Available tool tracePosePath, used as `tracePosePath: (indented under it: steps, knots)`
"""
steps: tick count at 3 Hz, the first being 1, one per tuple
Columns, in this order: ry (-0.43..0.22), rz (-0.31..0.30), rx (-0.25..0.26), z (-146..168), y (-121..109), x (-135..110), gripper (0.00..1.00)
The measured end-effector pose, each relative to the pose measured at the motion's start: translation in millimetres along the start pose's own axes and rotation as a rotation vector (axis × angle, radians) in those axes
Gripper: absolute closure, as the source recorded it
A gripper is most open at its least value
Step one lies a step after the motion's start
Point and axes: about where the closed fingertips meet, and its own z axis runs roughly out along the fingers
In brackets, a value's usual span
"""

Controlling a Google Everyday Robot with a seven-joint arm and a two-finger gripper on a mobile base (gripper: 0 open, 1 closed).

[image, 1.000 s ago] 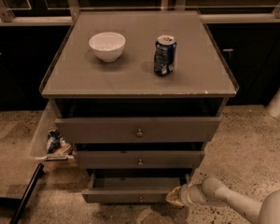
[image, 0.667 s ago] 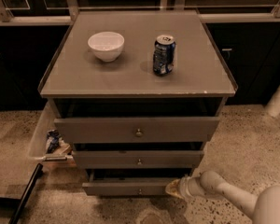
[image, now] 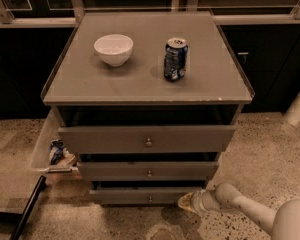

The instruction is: Close bottom drawer

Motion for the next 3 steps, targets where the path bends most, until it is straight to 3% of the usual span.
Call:
tracePosePath:
  steps: [2, 3]
  knots:
    - [0.0, 0.0, 0.0, 0.1, 0.0, 0.0, 0.12]
    - [0.0, 0.0, 0.0, 0.1, 0.1, 0.0, 0.0]
